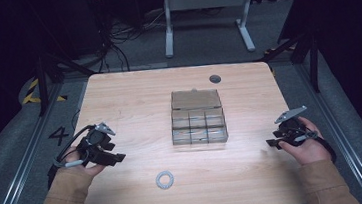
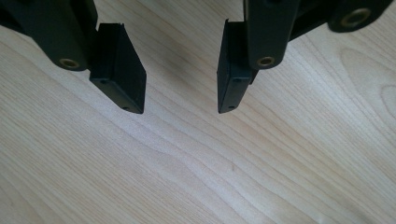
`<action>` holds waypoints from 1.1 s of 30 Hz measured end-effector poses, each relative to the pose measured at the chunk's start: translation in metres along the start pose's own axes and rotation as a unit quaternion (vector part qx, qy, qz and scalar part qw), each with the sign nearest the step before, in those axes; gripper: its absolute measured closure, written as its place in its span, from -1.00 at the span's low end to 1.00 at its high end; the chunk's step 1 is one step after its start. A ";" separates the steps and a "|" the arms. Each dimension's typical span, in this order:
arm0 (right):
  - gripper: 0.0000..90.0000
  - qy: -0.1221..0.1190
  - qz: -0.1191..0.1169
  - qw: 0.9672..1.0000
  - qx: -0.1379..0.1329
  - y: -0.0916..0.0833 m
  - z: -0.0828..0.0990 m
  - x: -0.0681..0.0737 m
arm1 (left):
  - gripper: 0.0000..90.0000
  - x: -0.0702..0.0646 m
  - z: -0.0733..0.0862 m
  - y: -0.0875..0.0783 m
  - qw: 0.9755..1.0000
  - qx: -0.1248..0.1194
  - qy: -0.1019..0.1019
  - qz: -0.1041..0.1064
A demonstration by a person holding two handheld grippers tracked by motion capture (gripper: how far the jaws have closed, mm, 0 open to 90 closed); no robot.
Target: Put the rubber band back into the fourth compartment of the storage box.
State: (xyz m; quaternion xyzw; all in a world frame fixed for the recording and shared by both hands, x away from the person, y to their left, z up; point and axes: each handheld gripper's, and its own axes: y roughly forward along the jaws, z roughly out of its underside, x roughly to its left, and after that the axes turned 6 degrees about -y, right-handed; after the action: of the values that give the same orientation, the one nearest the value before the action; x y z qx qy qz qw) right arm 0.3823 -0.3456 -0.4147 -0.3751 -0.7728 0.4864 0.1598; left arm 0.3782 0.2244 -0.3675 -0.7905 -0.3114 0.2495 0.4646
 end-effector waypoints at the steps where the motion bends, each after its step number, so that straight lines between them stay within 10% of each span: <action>1: 0.19 -0.001 0.000 1.000 0.000 0.000 0.000 0.000 | -0.05 -0.002 -0.001 -0.001 1.000 0.000 0.003 0.001; 33: 0.17 -0.006 -0.010 1.000 0.007 0.004 -0.002 0.004 | 0.06 -0.056 -0.026 0.016 0.997 0.007 0.061 0.053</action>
State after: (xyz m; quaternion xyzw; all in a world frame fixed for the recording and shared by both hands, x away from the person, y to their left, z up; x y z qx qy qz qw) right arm 0.3830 -0.3401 -0.4179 -0.3634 -0.7741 0.4920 0.1630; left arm 0.3621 0.1630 -0.3639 -0.8166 -0.2383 0.2268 0.4743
